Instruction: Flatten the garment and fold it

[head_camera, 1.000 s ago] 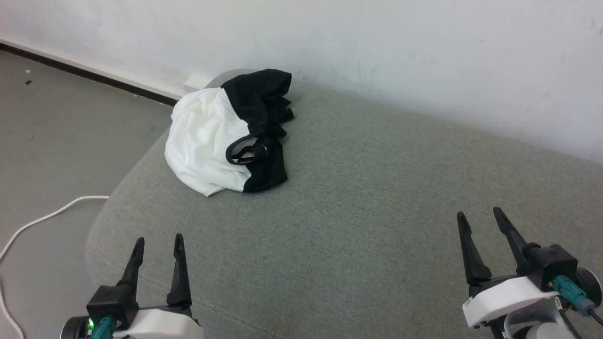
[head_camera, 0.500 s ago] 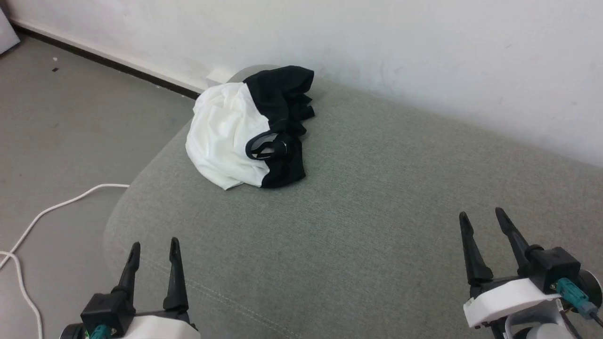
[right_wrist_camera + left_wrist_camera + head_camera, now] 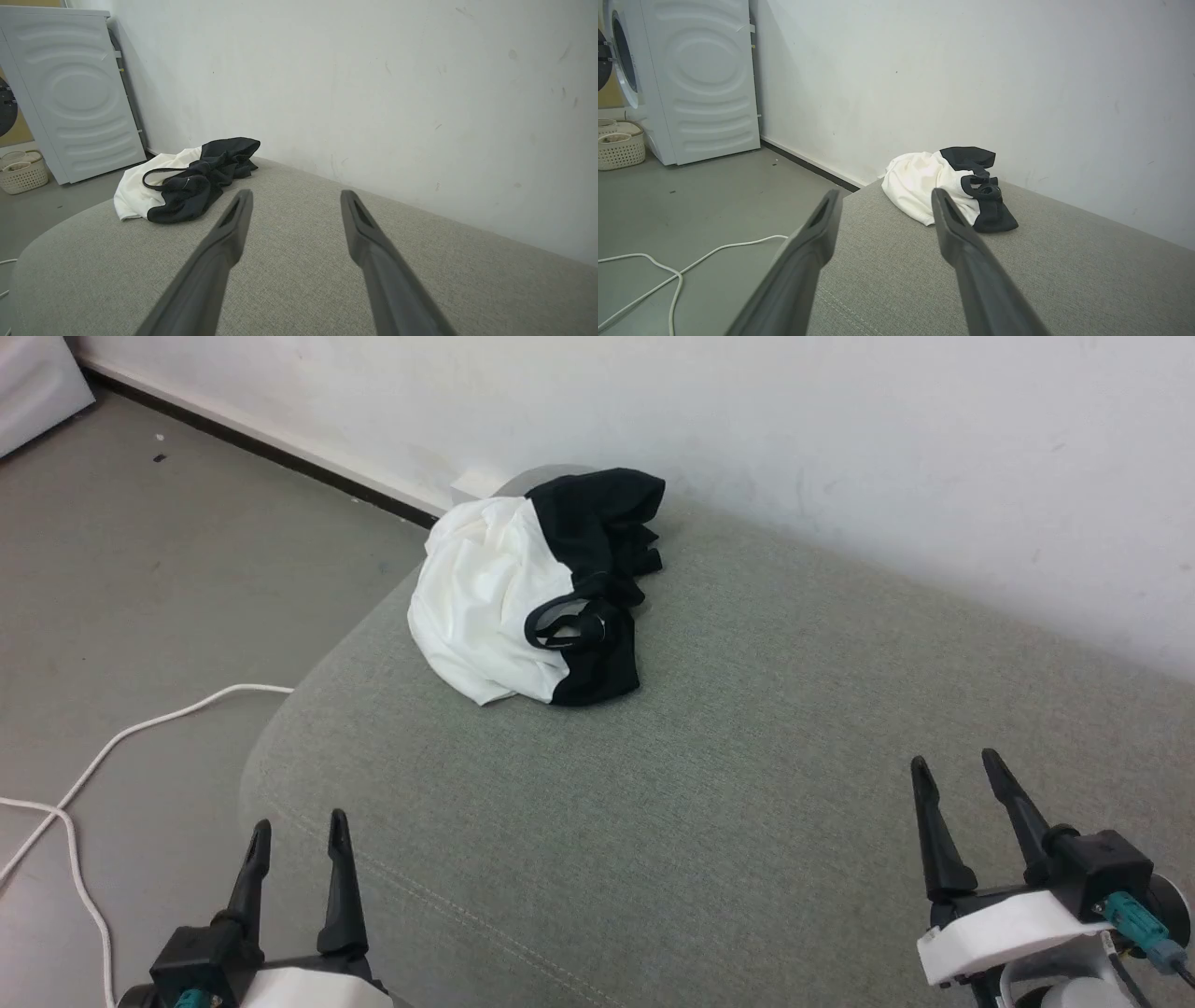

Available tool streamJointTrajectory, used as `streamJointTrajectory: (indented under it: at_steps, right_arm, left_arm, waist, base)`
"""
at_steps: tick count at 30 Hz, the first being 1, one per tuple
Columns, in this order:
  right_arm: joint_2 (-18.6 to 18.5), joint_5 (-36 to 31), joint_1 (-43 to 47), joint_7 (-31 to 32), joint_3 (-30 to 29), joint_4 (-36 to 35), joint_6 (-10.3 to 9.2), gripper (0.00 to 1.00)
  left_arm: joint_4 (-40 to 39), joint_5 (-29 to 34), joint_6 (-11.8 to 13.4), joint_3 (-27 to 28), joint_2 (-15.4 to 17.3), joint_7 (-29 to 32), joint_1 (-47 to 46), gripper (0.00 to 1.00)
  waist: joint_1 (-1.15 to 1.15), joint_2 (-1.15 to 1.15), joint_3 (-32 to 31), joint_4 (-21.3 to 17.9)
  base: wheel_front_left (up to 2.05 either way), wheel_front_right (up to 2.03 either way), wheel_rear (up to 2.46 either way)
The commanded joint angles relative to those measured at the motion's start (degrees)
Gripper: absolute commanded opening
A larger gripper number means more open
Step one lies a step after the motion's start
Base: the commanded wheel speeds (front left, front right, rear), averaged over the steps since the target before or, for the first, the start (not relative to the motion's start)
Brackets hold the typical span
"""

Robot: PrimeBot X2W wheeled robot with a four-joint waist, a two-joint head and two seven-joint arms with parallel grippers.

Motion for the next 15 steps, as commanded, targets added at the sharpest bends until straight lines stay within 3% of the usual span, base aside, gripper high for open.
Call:
streamJointTrajectory:
  at_steps: [1, 15]
  right_arm:
    - [0.18, 0.40, -1.05, -0.32, -0.24, 0.14, -0.12, 1.00]
    - [0.18, 0.40, -1.06, -0.32, -0.75, -0.23, -0.12, 1.00]
  left_arm:
    - [0.18, -0.26, -0.42, 0.21, -0.28, -0.28, 0.85, 1.00]
    - [0.05, -0.93, -0.94, -0.28, -0.28, -0.28, -0.52, 1.00]
  waist:
    - [0.00, 0.00, -0.06, 0.07]
    - [0.00, 0.00, 0.29, -0.07]
  base:
    - [0.00, 0.00, 0.00]
    - [0.00, 0.00, 0.00]
